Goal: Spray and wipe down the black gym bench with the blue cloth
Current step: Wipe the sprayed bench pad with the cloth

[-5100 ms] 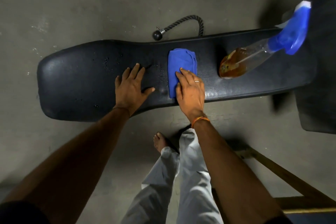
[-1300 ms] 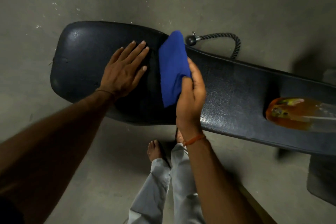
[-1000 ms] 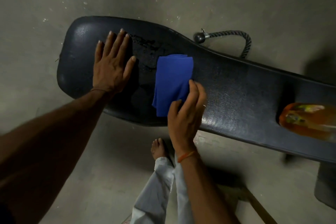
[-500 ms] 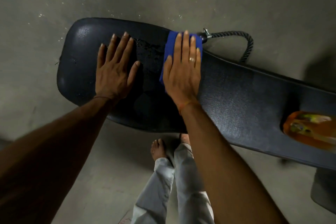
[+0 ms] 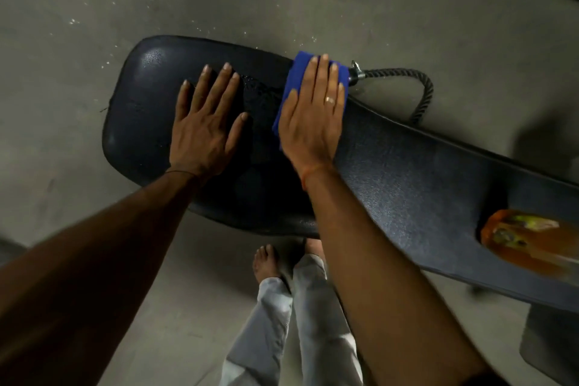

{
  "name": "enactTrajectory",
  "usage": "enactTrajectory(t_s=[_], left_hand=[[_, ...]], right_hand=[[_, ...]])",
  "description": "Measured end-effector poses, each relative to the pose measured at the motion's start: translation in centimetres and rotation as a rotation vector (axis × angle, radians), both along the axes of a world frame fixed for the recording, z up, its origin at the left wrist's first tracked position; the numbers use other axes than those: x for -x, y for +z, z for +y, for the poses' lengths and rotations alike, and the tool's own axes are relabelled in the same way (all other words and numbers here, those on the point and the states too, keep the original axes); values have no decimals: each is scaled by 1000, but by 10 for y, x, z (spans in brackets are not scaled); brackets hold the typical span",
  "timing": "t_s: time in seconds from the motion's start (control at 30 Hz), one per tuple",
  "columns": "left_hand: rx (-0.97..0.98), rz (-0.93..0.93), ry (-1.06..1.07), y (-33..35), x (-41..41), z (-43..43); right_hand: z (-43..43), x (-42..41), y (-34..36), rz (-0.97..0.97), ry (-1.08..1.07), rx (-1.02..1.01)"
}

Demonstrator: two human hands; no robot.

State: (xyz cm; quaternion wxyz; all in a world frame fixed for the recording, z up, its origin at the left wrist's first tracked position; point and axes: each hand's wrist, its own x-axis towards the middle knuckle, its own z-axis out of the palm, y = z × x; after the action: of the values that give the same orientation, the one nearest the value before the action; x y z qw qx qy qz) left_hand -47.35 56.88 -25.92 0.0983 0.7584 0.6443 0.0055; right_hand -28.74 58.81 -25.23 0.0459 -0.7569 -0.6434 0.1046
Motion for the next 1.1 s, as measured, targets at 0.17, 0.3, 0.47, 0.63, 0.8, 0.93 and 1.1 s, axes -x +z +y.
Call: enactTrajectory(t_s=[0.17, 0.3, 0.47, 0.63, 0.8, 0.93, 1.1], left_hand=[[3, 1, -14, 0, 3, 1], [47, -1, -140, 7, 22, 7], [-4, 73, -178, 10, 72, 12], [1, 74, -163, 6, 70, 13], [47, 62, -153, 10, 70, 14], [50, 64, -145, 12, 70, 14], [42, 65, -137, 11, 71, 14]], right_hand=[[-51, 13, 5, -3, 55, -1], [-130, 21, 9, -6, 222, 67], [-29, 26, 0, -3, 148, -13], [-2, 39, -2, 23, 38, -22], [-122, 50, 14, -3, 280, 119], [-67, 47, 9, -30, 236, 83], [30, 57, 3, -9, 51, 15]])
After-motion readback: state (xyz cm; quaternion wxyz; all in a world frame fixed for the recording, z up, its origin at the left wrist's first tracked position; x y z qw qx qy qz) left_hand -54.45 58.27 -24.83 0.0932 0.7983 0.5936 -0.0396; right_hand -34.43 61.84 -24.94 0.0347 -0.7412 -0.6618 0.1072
